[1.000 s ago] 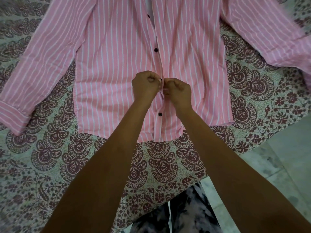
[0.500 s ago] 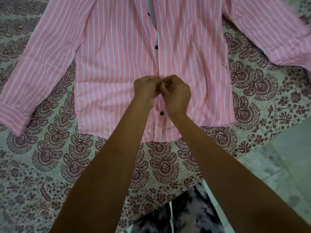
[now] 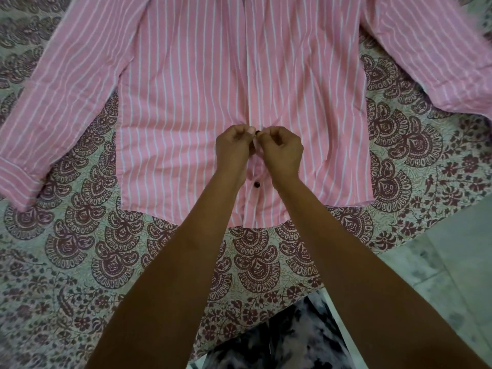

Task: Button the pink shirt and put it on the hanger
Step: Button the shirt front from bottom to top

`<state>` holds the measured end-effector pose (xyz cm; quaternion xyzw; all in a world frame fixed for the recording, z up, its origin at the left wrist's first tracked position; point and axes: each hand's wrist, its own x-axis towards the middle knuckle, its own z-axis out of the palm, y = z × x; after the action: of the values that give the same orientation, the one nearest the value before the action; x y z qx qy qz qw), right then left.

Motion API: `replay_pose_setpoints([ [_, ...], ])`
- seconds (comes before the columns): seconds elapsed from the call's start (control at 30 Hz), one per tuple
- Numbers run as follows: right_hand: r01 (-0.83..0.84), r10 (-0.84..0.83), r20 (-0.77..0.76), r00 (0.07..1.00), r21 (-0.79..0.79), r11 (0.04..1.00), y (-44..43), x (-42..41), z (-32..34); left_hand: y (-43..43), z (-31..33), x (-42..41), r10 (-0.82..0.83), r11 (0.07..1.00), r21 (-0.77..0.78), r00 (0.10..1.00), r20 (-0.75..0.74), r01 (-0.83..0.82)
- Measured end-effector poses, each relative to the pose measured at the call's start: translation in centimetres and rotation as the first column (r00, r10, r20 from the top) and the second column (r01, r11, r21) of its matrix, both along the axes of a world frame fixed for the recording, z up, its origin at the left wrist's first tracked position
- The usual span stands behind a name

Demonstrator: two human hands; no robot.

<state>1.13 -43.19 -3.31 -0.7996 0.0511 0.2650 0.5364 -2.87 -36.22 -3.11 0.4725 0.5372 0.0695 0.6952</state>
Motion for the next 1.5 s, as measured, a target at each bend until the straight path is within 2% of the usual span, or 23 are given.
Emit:
replay_pose_setpoints([
  [0.07, 0.033, -0.012, -0.240, 0.971, 0.082, 0.996, -0.2, 1.0, 0.2, 0.3, -0.7, -0.5, -0.118, 0.966, 0.230, 0.993, -0.025, 0.120],
  [0.1, 0.042, 0.000, -0.331, 0.944, 0.120, 0.992, -0.3, 1.4, 0.4, 0.4, -0.8, -0.6, -0.193, 0.917, 0.345, 0.980, -0.056, 0.200],
  [0.17, 0.039, 0.032, -0.438, 0.899, 0.153, 0.987, -0.4, 2.2, 0.7, 0.7, -0.8, -0.6, -0.334, 0.771, 0.522, 0.930, -0.156, 0.364],
  [0.23, 0.035, 0.050, -0.486, 0.872, 0.165, 0.986, -0.4, 2.6, 0.7, 0.9, -0.9, -0.4, -0.383, 0.663, 0.609, 0.896, -0.224, 0.435],
  [0.27, 0.024, 0.060, -0.497, 0.866, 0.161, 0.987, -0.4, 2.7, 0.7, 1.0, -1.0, -0.4, -0.380, 0.649, 0.618, 0.893, -0.241, 0.443],
  [0.33, -0.045, 0.096, -0.462, 0.882, 0.119, 0.992, -0.3, 3.1, 0.5, 1.3, -1.4, -0.2, -0.356, 0.683, 0.586, 0.899, -0.255, 0.437],
  [0.43, -0.256, 0.237, -0.210, 0.948, -0.066, 0.965, -0.1, 4.0, -0.4, 2.4, -1.9, 0.2, -0.294, 0.772, 0.507, 0.922, -0.252, 0.384],
  [0.47, -0.270, 0.255, -0.121, 0.959, -0.131, 0.954, 0.0, 4.3, -0.5, 2.9, -2.0, 0.5, -0.276, 0.773, 0.514, 0.927, -0.255, 0.372],
  [0.53, -0.248, 0.255, 0.021, 0.967, -0.164, 0.955, 0.6, 5.0, -0.4, 3.9, -1.8, 1.4, -0.257, 0.756, 0.549, 0.933, -0.251, 0.356],
  [0.67, -0.381, 0.417, 0.222, 0.881, -0.189, 0.905, 2.9, 6.8, -0.3, 5.9, -1.2, 4.6, -0.274, 0.732, 0.582, 0.935, -0.224, 0.354],
  [0.77, -0.501, 0.585, 0.212, 0.783, -0.342, 0.795, 4.8, 8.3, -1.1, 7.3, -1.0, 6.7, -0.282, 0.725, 0.580, 0.928, -0.242, 0.371],
  [0.87, -0.532, 0.653, 0.169, 0.739, -0.449, 0.718, 5.8, 9.3, -1.6, 8.2, -1.1, 7.8, -0.282, 0.717, 0.592, 0.930, -0.237, 0.368],
  [0.93, -0.535, 0.663, 0.148, 0.734, -0.475, 0.699, 6.3, 9.8, -1.9, 8.5, -1.3, 8.2, -0.306, 0.720, 0.582, 0.926, -0.223, 0.378],
  [1.1, -0.424, 0.467, 0.119, 0.876, -0.273, 0.864, 5.8, 11.1, -2.4, 8.4, -2.7, 8.2, -0.348, 0.706, 0.563, 0.902, -0.255, 0.431],
  [1.23, -0.449, 0.489, 0.108, 0.866, -0.261, 0.854, 5.3, 11.8, -2.9, 8.7, -3.2, 8.0, -0.321, 0.693, 0.566, 0.894, -0.313, 0.446],
  [1.33, -0.436, 0.468, 0.096, 0.879, -0.239, 0.868, 5.5, 11.9, -3.0, 8.9, -2.9, 8.1, -0.379, 0.606, 0.586, 0.843, -0.382, 0.538],
  [1.4, -0.367, 0.382, 0.085, 0.920, -0.154, 0.918, 5.6, 11.6, -3.2, 8.9, -2.6, 8.2, -0.416, 0.517, 0.586, 0.781, -0.465, 0.624],
  [1.5, -0.285, 0.290, 0.080, 0.954, -0.071, 0.956, 5.5, 11.0, -3.2, 8.4, -2.0, 8.3, -0.427, 0.445, 0.573, 0.725, -0.540, 0.688],
])
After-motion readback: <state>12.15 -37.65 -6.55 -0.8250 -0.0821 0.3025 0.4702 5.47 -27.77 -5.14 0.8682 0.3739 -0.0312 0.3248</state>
